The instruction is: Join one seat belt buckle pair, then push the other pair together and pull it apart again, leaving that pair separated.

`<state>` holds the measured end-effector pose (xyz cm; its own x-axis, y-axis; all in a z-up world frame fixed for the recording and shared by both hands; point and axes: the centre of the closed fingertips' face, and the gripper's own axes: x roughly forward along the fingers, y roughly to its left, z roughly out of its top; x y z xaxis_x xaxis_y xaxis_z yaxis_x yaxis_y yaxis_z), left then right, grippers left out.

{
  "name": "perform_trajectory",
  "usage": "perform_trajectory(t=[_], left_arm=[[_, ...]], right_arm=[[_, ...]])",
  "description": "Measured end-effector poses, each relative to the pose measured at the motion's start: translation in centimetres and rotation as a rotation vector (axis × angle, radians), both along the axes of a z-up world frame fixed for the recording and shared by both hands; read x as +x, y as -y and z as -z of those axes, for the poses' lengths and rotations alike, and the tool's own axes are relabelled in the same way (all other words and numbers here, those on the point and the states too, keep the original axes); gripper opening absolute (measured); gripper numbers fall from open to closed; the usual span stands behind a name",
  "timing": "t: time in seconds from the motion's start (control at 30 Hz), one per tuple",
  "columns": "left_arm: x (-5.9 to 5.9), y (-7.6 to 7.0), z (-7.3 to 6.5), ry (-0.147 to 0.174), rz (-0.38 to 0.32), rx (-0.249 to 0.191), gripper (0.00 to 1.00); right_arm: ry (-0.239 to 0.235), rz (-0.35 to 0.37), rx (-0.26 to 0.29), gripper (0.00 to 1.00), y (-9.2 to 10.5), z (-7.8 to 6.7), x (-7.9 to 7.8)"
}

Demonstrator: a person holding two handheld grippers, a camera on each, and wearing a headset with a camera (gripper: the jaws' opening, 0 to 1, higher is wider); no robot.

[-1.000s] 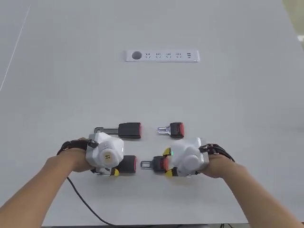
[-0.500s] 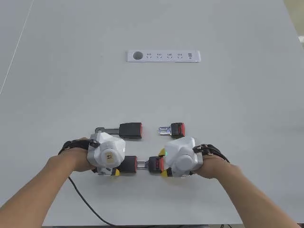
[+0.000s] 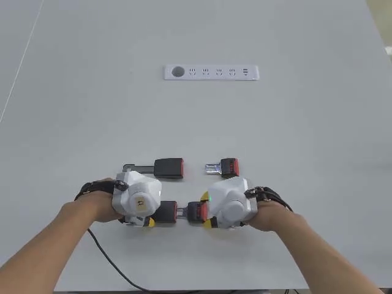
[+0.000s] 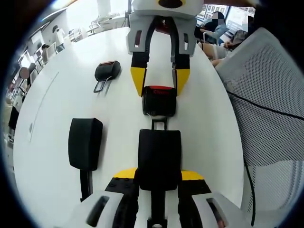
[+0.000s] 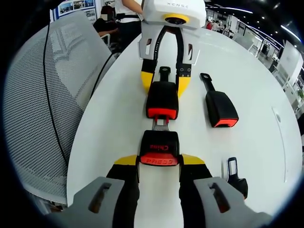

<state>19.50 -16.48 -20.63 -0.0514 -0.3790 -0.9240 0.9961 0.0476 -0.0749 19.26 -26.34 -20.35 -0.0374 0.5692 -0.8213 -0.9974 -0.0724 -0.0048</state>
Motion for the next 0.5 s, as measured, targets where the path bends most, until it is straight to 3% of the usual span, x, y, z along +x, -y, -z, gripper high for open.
perform_trajectory(t=[0.5], left_arm=[[-0.18,0.22,-0.44,0.012,-0.016,-0.003,0.31]], right_arm=[[0.005,0.023,0.03,0.29,-0.3,-0.16,0.03]])
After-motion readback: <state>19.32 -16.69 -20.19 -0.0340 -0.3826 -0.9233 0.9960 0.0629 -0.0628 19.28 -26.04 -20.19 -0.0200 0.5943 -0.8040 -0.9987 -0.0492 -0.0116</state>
